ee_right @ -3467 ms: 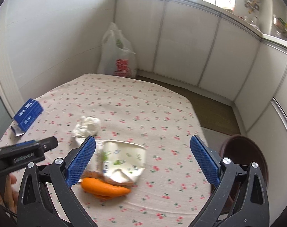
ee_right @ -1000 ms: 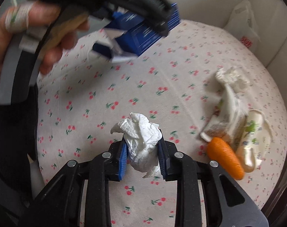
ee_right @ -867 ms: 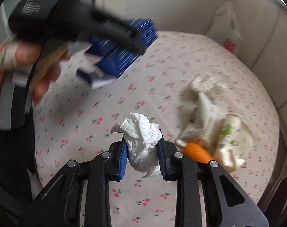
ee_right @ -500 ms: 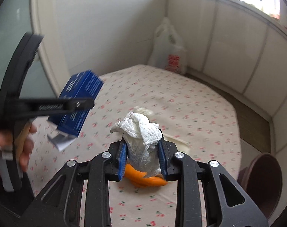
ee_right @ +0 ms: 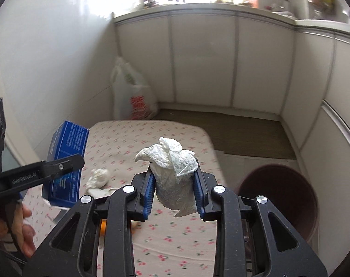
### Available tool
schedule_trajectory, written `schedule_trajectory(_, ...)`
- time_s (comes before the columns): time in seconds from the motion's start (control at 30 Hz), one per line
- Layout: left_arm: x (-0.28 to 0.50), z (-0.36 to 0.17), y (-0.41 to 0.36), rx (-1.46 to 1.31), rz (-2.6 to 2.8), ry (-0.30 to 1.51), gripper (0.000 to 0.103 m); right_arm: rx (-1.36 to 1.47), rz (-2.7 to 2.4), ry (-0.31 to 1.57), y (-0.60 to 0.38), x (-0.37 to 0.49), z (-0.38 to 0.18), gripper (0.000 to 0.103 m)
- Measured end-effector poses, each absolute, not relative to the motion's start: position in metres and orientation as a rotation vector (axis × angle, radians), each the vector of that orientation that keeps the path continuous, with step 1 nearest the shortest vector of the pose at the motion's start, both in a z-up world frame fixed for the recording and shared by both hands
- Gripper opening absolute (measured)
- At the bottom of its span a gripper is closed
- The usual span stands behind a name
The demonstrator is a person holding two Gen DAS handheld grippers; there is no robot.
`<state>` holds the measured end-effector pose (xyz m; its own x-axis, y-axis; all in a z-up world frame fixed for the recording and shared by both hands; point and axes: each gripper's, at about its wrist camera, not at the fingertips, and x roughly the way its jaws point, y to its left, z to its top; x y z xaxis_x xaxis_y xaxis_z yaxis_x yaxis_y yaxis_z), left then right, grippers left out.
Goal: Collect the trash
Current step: 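Carry the blue box and tissue over the brown bin, then open both tools to drop the box and tissue into the bin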
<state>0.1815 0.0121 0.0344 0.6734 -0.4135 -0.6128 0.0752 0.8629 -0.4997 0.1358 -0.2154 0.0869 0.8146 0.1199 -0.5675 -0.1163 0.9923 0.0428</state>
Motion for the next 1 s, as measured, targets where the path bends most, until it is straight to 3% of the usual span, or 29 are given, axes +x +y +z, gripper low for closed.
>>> schedule_trajectory(0.53,0.195,0.047,-0.136,-0.403,-0.488,0.820,0.056,0.143,-0.246,0.529,-0.356,0.113,0.091,0.029)
schedule_trajectory(0.77,0.197,0.047,-0.181,-0.381,-0.545,0.842,0.056,0.215,-0.388,0.580,-0.412,0.120,0.077,0.030)
schedule_trajectory(0.87,0.199,0.045,-0.199,-0.371,-0.567,0.854,0.056,0.248,-0.444,0.606,-0.428,0.122,0.070,0.035)
schedule_trajectory(1.0,0.203,0.040,-0.225,-0.344,-0.594,0.874,0.056,0.293,-0.523,0.605,-0.449,0.117,0.066,0.064)
